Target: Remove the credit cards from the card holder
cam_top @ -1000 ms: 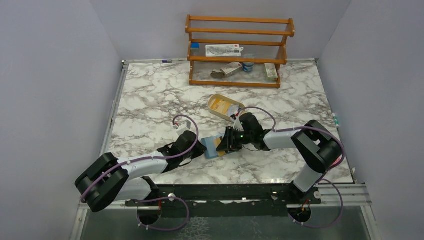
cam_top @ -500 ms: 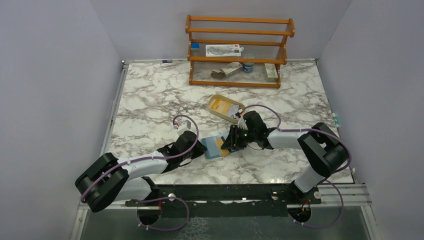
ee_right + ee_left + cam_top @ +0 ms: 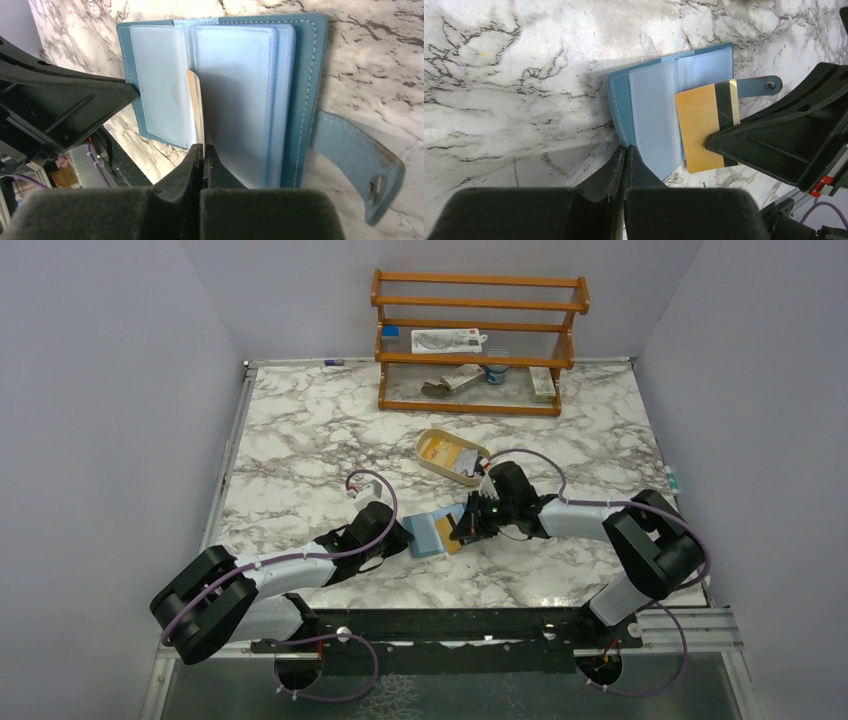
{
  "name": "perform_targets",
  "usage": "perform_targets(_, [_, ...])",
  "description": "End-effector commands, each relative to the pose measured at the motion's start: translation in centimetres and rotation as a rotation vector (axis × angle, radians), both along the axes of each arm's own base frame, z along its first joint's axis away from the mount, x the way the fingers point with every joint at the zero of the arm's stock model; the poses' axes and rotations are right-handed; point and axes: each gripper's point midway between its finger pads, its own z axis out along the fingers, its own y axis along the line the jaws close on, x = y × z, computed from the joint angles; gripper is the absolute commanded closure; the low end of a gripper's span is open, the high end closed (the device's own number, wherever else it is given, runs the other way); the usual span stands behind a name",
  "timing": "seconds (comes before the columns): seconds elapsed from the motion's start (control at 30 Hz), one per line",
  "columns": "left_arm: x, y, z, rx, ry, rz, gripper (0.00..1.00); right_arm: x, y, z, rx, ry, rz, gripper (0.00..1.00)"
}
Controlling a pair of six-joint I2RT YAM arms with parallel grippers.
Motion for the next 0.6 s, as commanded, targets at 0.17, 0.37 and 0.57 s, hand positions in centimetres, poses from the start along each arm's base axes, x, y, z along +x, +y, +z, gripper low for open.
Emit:
perform_targets(0.17, [-0.2, 0.5, -0.3, 0.015, -0.001, 0.004, 1.0, 0.7, -3.4, 1.2, -0.163, -0.06, -0.073, 0.99])
perform_targets(0.37, [-0.2, 0.6, -0.1, 0.008, -0.006, 0.007, 1.0, 2.4, -3.6, 5.2, -0.16, -0.142, -0.113, 0.99])
perform_targets(0.57, [-0.4, 0.8, 0.0, 0.003, -0.011, 0.012, 1.0, 4.6, -3.0, 9.6, -0.106, -0.229, -0.174, 0.99])
